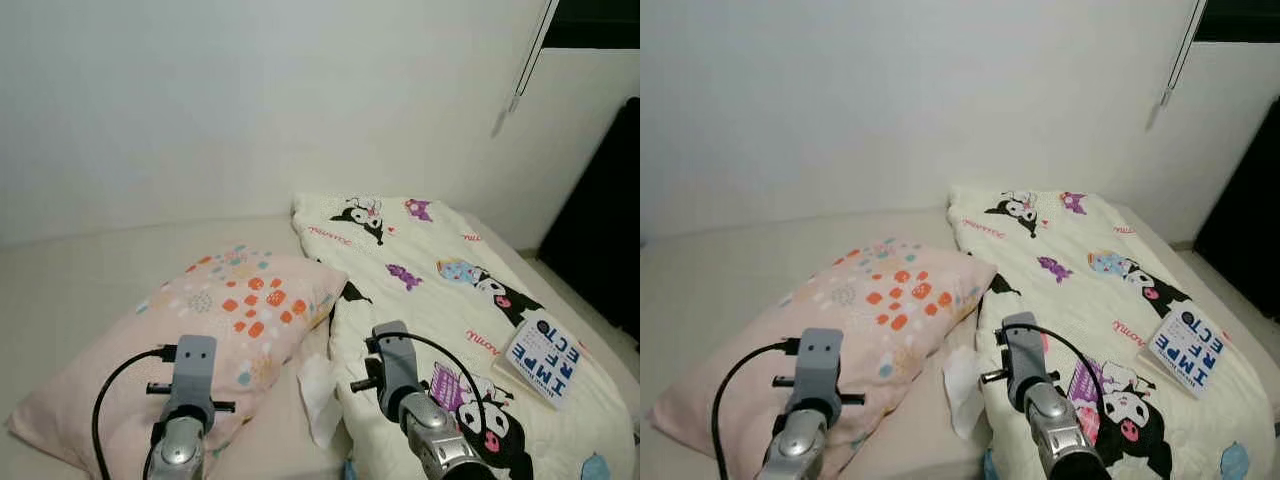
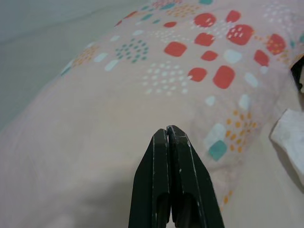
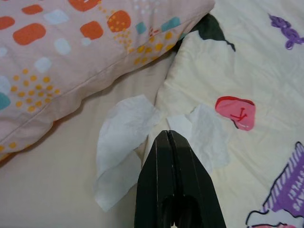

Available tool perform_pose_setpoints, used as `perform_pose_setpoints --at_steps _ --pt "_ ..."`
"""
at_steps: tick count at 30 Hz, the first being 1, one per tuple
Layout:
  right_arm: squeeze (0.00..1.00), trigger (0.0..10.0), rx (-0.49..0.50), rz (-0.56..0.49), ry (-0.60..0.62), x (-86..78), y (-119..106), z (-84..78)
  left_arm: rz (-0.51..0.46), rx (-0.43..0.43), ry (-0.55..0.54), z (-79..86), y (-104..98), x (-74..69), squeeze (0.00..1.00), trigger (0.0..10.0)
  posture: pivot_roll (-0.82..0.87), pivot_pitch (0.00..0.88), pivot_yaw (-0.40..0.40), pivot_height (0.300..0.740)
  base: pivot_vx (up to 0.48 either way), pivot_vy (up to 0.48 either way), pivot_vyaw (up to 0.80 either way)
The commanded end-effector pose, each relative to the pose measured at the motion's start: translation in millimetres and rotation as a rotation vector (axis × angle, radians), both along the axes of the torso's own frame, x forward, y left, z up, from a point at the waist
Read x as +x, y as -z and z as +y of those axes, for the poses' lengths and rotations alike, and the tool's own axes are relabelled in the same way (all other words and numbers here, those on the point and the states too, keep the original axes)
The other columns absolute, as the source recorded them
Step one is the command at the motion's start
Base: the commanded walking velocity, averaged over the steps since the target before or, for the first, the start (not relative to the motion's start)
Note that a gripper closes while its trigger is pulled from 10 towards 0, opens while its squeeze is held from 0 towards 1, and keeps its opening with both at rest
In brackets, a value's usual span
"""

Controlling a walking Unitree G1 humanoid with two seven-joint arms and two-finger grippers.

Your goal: Clean up the room

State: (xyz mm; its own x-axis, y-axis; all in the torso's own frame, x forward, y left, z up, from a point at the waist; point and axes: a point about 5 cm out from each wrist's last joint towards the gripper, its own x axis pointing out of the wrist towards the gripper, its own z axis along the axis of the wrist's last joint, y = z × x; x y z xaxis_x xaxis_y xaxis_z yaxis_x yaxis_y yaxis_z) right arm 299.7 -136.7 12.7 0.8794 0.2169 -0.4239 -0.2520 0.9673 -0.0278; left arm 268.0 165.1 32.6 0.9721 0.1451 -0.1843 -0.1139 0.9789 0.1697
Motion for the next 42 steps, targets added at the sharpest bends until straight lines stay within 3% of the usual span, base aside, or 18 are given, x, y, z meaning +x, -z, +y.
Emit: perform_pose_setpoints --at_steps 1,9,18,30,42 --pt "0.0 10.0 -0.007 -0.027 0.001 0.6 -2.4 -1.0 0.01 0.024 0.014 4.4 2.8 -1.9 0.0 10.0 0.03 0.061 -0.036 0.636 0.0 0.0 0.0" --pt "0.0 10.0 -0.131 -0.116 0.054 1.8 -7.6 -13.2 0.011 0.022 0.033 11.8 5.8 -3.8 0.0 10.0 0.03 0.054 -0.03 0.631 0.0 0.0 0.0" --pt "0.0 10.0 -0.099 -0.111 0.088 0.3 -6.8 -17.9 0.001 0.056 0.114 8.8 5.3 -8.4 0.0 10.0 0.03 0.058 -0.029 0.612 0.0 0.0 0.0" --pt "0.0 10.0 -0.077 -0.152 0.108 7.9 -16.5 -15.3 -0.031 0.02 0.265 -4.6 -2.0 -9.5 0.0 10.0 0.04 0.075 -0.029 0.598 0.0 0.0 0.0" --pt "0.0 10.0 -0.097 -0.194 0.056 22.5 -34.0 -11.3 -0.053 0.036 0.331 5.4 -12.4 -9.8 0.0 10.0 0.05 0.124 -0.026 0.583 0.0 0.0 0.0"
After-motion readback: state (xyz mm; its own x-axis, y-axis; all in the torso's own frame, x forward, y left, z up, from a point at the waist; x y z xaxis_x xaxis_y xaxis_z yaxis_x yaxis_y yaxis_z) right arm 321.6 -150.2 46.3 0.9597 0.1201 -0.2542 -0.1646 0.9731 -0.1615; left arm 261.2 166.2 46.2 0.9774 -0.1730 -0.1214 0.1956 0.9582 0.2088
